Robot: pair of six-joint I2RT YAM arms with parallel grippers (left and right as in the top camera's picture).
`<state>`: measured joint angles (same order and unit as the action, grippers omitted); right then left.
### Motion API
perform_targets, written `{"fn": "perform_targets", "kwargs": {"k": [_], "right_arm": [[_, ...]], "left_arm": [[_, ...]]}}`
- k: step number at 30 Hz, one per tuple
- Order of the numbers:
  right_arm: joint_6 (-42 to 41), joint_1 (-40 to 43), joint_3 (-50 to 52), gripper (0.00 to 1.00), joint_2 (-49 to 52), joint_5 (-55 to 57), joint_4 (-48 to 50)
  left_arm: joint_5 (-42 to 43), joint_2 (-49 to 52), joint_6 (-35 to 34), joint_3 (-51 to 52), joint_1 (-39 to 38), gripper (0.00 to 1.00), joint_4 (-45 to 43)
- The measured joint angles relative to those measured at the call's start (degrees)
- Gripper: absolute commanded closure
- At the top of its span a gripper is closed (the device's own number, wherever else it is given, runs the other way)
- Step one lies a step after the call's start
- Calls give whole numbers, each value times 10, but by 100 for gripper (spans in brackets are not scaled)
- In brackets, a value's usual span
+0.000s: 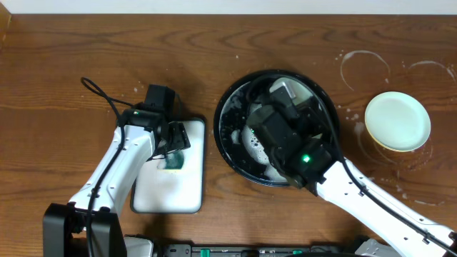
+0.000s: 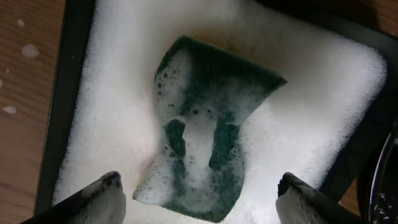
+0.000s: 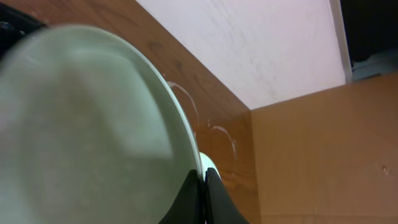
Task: Clean dirty plates on tray and stack at the side
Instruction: 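Lift the second pale green plate with the right gripper, then carry the plate right and stack it on the plate pile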
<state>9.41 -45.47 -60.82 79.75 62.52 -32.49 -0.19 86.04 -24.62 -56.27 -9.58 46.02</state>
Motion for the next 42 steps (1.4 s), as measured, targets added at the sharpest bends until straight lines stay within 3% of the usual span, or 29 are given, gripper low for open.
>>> {"fn": "perform_targets", "kwargs": {"k": [8, 14, 21, 28, 35, 42], "right_arm": [[-37, 25, -1, 99, -4, -39, -39], [-122, 82, -1, 99, -4, -92, -51], [-313, 263, -2, 99, -24, -332, -89], [-397, 474, -2, 99, -30, -550, -101], [-423, 638, 2, 99, -30, -622, -105], [-429, 735, 64, 99, -30, -635, -69]], "left_arm": [[0, 0, 0, 0, 0, 19, 0], [0, 0, 0, 0, 0, 19, 0], [0, 0, 0, 0, 0, 19, 0], [0, 0, 0, 0, 0, 19, 0], [0, 0, 0, 0, 0, 19, 0], [0, 0, 0, 0, 0, 19, 0]]}}
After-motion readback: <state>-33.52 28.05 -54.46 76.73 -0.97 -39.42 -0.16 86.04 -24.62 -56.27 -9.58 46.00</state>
